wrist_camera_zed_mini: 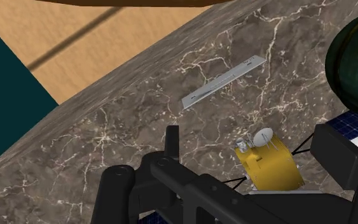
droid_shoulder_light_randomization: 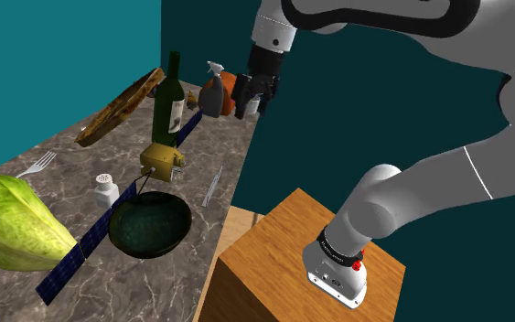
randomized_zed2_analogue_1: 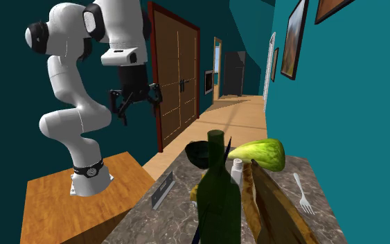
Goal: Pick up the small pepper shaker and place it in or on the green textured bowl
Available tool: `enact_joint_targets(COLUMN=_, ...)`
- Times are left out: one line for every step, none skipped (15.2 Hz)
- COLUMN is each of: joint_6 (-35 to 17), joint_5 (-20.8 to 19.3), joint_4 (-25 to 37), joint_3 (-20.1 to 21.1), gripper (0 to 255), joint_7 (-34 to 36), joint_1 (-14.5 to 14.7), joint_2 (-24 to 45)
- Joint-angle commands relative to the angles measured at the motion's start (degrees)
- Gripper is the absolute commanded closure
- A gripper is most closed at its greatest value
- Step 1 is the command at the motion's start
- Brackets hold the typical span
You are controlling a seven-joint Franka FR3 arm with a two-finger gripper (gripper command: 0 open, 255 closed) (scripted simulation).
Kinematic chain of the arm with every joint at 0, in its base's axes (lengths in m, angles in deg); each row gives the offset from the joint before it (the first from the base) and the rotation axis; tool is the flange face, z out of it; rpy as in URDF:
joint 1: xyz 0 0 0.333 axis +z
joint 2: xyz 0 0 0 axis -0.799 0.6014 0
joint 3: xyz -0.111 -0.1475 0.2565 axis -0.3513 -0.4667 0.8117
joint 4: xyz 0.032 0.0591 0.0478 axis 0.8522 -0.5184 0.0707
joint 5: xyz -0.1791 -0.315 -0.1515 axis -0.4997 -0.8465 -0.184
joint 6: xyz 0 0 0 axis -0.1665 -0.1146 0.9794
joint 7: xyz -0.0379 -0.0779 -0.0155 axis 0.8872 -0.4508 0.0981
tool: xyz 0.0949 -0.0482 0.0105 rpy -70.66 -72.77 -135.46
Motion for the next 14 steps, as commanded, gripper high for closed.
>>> enact_joint_targets(joint_6=-1.7, joint_5=0.1, joint_4=1.7, joint_3=1.9, gripper=0, joint_7=1.7, joint_1=0.4, joint_2=3.8)
enact_joint_targets(joint_6=-2.5, joint_5=0.1, joint_4=2.6, joint_3=2.9, gripper=0, joint_7=2.6, joint_1=0.6, joint_2=5.7)
enact_joint_targets(joint_6=-3.3, joint_5=0.0, joint_4=3.6, joint_3=3.9, gripper=0, joint_7=3.6, joint_1=0.8, joint_2=7.6)
enact_joint_targets(joint_6=-4.0, joint_5=-0.2, joint_4=4.6, joint_3=4.9, gripper=0, joint_7=4.6, joint_1=1.0, joint_2=9.6)
enact_joint_targets(joint_6=-4.7, joint_5=-0.4, joint_4=5.7, joint_3=5.8, gripper=0, joint_7=5.5, joint_1=1.2, joint_2=11.6)
enact_joint_targets(joint_6=-5.4, joint_5=-0.7, joint_4=6.8, joint_3=6.7, gripper=0, joint_7=6.6, joint_1=1.3, joint_2=13.6)
enact_joint_targets(joint_6=-6.0, joint_5=-1.1, joint_4=8.1, joint_3=7.6, gripper=0, joint_7=7.6, joint_1=1.5, joint_2=15.7)
enact_joint_targets(joint_6=-6.6, joint_5=-1.6, joint_4=9.3, joint_3=8.5, gripper=0, joint_7=8.7, joint_1=1.7, joint_2=17.9)
enact_joint_targets(joint_6=-7.1, joint_5=-2.1, joint_4=10.7, joint_3=9.3, gripper=0, joint_7=9.8, joint_1=1.9, joint_2=20.0)
enact_joint_targets(joint_6=-7.6, joint_5=-2.8, joint_4=12.1, joint_3=10.1, gripper=0, joint_7=10.9, joint_1=2.2, joint_2=22.3)
enact_joint_targets(joint_6=-8.0, joint_5=-3.5, joint_4=13.6, joint_3=10.9, gripper=0, joint_7=12.0, joint_1=2.5, joint_2=24.5)
enact_joint_targets(joint_6=-8.3, joint_5=-4.3, joint_4=15.2, joint_3=11.6, gripper=0, joint_7=13.2, joint_1=2.8, joint_2=26.8)
enact_joint_targets(joint_6=-8.6, joint_5=-5.1, joint_4=16.8, joint_3=12.3, gripper=0, joint_7=14.3, joint_1=3.2, joint_2=29.1)
enact_joint_targets(joint_6=-8.8, joint_5=-6.0, joint_4=18.5, joint_3=12.9, gripper=0, joint_7=15.5, joint_1=3.6, joint_2=31.5)
